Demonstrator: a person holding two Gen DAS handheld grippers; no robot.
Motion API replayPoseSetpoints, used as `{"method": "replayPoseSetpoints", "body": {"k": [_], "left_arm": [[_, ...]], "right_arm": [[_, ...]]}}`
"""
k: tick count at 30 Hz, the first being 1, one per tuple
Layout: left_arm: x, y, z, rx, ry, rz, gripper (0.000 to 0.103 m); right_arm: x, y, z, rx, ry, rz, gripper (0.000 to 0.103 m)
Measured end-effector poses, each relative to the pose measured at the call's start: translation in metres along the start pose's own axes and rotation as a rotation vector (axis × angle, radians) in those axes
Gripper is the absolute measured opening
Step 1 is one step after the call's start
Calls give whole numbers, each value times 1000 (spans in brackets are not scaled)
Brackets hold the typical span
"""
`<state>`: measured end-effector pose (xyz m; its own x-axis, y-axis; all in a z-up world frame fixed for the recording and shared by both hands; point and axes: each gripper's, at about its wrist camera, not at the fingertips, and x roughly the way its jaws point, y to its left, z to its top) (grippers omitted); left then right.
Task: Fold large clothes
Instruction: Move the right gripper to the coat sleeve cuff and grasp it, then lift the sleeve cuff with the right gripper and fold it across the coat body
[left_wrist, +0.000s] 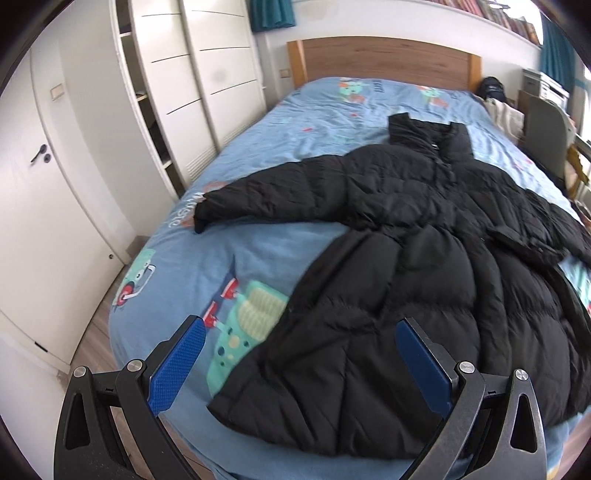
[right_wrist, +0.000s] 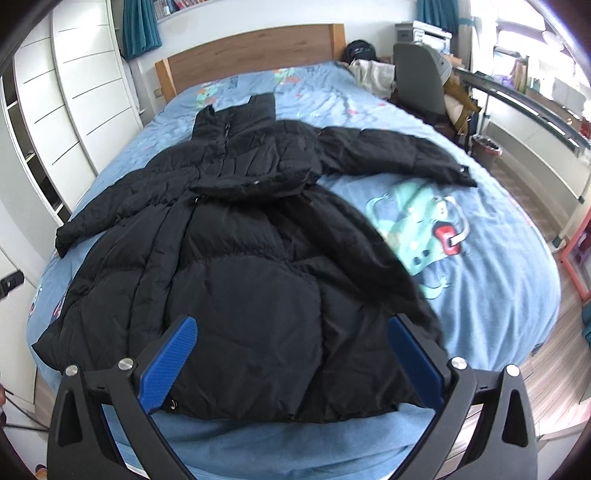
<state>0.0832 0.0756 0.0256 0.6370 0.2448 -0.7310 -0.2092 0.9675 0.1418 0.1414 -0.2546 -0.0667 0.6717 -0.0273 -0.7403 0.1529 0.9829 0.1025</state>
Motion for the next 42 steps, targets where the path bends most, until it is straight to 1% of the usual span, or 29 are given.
{"method": "replayPoseSetpoints", "body": {"k": [5, 8, 11, 16, 19, 21, 24, 29, 33, 39, 42], "left_arm": [[19, 3, 19, -21, 8, 46, 101], [28, 5, 33, -36, 7, 82, 101], [38, 8, 48, -53, 0, 123, 101], [54, 14, 74, -88, -16, 169, 101], [63, 17, 89, -107, -27, 186, 101], [69, 19, 98, -126, -34, 196, 101], [78, 24, 109, -163, -34, 196, 101], [87, 25, 119, -187, -35, 211, 101], [96, 25, 121, -199, -17, 212, 101], [113, 22, 120, -212, 19, 204, 101], [116, 17, 119, -196, 21, 201, 101]], "right_arm": [[24, 0, 20, -3, 10, 16, 103], [33, -10, 41, 12, -19, 13, 103], [45, -29, 73, 42, -64, 4, 103], [75, -93, 128, 215, -114, 6, 103], [99, -139, 151, 344, -114, -3, 103], [117, -172, 163, 448, -111, 7, 103], [143, -212, 178, 566, -99, 24, 103], [183, -261, 188, 714, -88, 55, 103], [211, -298, 179, 846, -76, 57, 103], [241, -329, 164, 989, -77, 91, 103], [250, -337, 164, 1017, -104, 120, 102]]}}
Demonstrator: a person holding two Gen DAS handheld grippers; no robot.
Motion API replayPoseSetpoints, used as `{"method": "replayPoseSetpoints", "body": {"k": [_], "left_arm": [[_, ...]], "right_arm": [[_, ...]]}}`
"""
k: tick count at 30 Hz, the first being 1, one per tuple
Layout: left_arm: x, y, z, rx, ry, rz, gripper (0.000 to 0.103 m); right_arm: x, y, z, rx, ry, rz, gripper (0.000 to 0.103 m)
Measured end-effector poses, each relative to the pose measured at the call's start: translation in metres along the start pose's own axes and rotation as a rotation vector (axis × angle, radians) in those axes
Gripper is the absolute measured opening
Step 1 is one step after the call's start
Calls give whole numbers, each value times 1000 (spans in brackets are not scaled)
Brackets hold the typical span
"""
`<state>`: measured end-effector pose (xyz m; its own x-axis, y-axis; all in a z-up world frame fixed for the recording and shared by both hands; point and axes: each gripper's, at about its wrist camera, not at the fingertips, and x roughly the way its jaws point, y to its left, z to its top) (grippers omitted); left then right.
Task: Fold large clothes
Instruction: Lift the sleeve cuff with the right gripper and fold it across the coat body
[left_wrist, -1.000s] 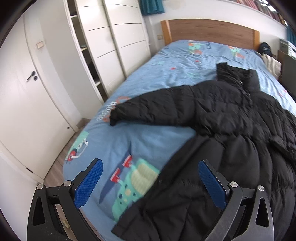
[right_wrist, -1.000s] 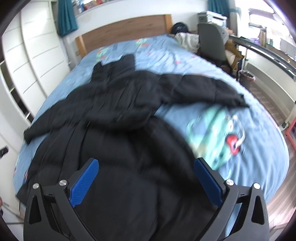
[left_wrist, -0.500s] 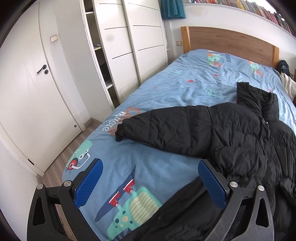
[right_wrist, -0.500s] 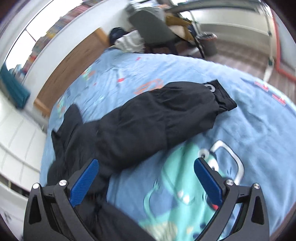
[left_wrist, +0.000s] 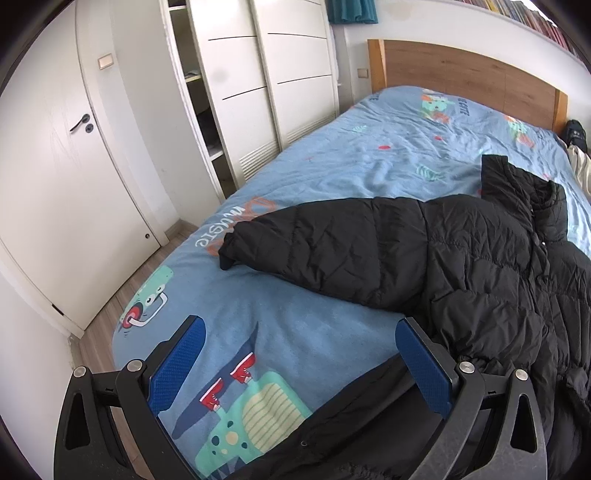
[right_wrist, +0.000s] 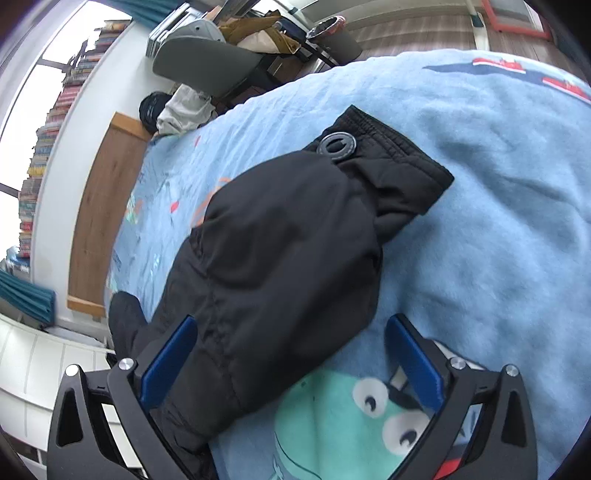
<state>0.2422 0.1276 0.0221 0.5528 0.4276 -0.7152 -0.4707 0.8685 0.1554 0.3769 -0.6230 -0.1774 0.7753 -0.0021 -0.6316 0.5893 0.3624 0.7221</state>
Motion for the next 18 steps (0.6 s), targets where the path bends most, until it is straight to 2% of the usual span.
{"method": "replayPoseSetpoints", "body": {"k": [2, 3, 7, 10, 12, 15, 18], "left_arm": [[1, -5, -3, 12, -2, -5, 101], [2, -6, -4, 14, 1, -10, 101], [6, -12, -9, 23, 16, -27, 101], [6, -13, -12, 32, 18, -33, 101], [6, -13, -13, 31, 21, -37, 101], [9, -12, -17, 22, 40, -56, 101], [11, -13, -21, 25, 49, -68, 101]], "right_arm": [[7, 2, 4, 0, -3, 12, 99], [10, 2, 5, 6, -6, 31, 93], [21, -4, 11, 72, -12, 70, 79], [25, -11, 15, 136, -29, 125, 63], [26, -12, 18, 158, -30, 159, 43], [22, -3, 19, 127, -39, 183, 28], [14, 15, 22, 75, -55, 211, 18]]}}
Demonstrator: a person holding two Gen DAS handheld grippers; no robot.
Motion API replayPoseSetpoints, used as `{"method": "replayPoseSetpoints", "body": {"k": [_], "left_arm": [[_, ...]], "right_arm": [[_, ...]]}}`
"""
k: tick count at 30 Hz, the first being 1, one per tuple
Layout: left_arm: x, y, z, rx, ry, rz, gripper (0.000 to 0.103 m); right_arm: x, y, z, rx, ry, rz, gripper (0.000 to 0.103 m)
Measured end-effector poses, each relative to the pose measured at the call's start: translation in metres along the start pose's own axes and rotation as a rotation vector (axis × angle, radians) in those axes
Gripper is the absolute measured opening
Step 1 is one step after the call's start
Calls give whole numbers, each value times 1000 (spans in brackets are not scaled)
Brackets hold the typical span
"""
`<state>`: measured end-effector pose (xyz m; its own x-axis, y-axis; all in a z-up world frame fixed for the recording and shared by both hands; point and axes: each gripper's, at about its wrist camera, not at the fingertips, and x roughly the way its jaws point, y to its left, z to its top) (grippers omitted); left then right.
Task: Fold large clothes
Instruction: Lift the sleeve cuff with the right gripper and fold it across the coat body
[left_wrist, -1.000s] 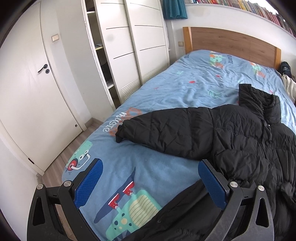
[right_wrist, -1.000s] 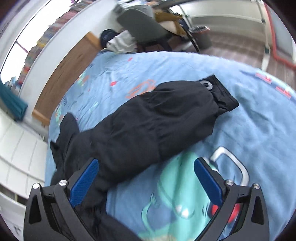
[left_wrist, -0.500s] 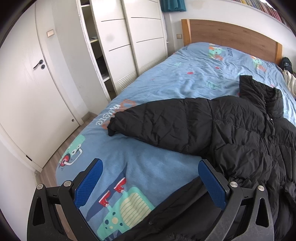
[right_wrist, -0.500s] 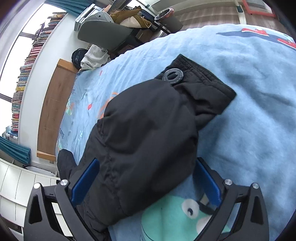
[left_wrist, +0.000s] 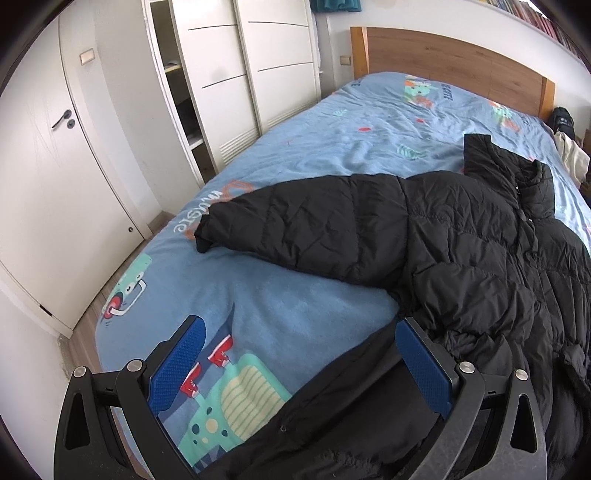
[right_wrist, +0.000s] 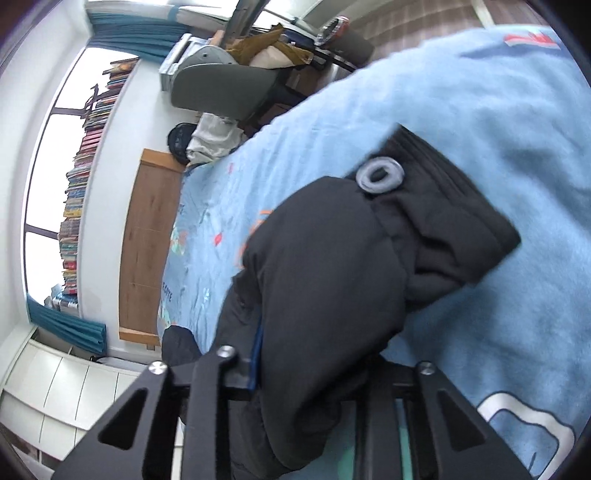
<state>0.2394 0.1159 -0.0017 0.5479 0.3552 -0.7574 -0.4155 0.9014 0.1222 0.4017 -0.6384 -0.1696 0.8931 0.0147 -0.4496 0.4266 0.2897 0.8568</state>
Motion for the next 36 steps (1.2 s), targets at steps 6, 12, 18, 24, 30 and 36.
{"method": "replayPoseSetpoints", "body": {"k": [6, 12, 18, 24, 30, 36], "left_arm": [[-1, 6, -5, -2, 0, -16, 101], [-6, 22, -6, -34, -8, -34, 101], [-11, 40, -13, -64, -6, -60, 101], [-15, 57, -21, -76, -3, -75, 101], [-17, 76, -28, -93, 2, -74, 101], [-15, 95, -36, -121, 16, -65, 101]], "right_arm": [[-9, 58, -2, -132, -15, 89, 12], [-21, 121, -28, -258, 19, 182, 12], [-20, 185, -82, -401, 112, 280, 12], [-10, 229, -154, -507, 232, 348, 12], [4, 264, -246, -689, 354, 327, 12], [19, 254, -339, -885, 487, 221, 12]]}}
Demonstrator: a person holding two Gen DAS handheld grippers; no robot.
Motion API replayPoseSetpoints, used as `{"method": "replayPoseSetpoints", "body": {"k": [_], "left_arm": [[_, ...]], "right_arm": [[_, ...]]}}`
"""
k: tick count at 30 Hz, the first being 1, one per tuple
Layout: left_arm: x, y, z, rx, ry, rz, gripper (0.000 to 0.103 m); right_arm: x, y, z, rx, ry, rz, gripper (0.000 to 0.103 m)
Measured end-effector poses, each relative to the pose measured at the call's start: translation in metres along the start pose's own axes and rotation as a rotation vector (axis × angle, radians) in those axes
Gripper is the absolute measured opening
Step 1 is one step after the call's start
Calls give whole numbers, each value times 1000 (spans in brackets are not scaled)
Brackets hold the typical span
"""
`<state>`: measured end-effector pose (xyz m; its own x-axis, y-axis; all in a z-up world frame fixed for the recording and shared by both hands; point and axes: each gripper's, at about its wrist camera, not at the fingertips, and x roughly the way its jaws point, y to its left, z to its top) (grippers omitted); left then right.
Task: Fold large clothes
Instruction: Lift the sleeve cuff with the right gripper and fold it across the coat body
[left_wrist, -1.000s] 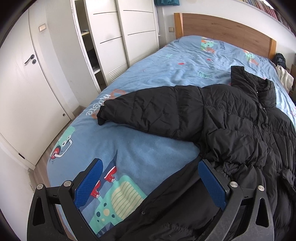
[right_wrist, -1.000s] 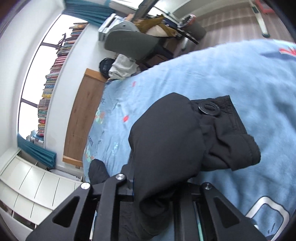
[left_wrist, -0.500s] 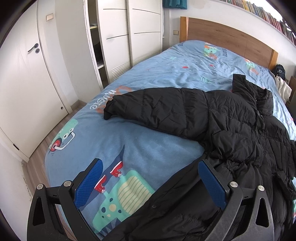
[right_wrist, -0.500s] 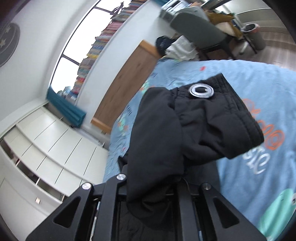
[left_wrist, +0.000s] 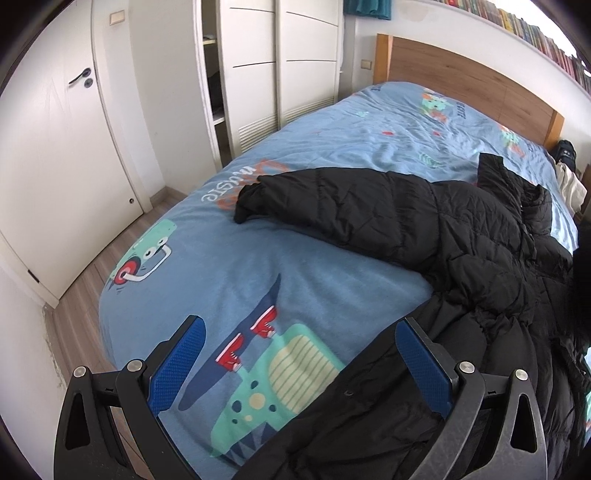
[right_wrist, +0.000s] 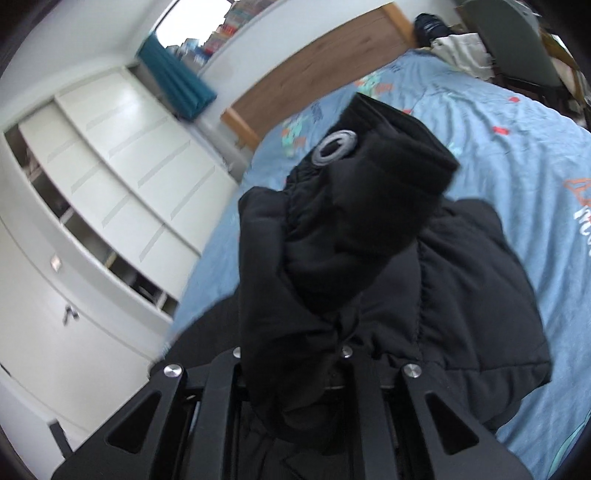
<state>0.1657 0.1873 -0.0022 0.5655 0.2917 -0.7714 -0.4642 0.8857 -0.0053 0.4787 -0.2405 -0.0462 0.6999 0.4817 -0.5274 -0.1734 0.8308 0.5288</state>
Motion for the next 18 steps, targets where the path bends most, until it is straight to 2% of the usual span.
{"method": "replayPoseSetpoints", "body": {"k": [6, 12, 13, 16, 18], "left_arm": [[1, 8, -4, -10, 11, 2, 101], [-4, 12, -5, -12, 8, -2, 101], [-5, 12, -6, -12, 6, -3, 101], [-11, 12, -7, -9, 2, -11, 101], [-16, 10, -9, -5, 0, -22, 101]], "right_arm": [[47, 13, -49, -110, 157, -126, 16], [63, 15, -71, -162, 230, -212, 17], [61, 15, -73, -167, 234, -215, 18], [55, 16, -79, -187, 252, -212, 32], [49, 20, -84, -218, 258, -217, 35]]}}
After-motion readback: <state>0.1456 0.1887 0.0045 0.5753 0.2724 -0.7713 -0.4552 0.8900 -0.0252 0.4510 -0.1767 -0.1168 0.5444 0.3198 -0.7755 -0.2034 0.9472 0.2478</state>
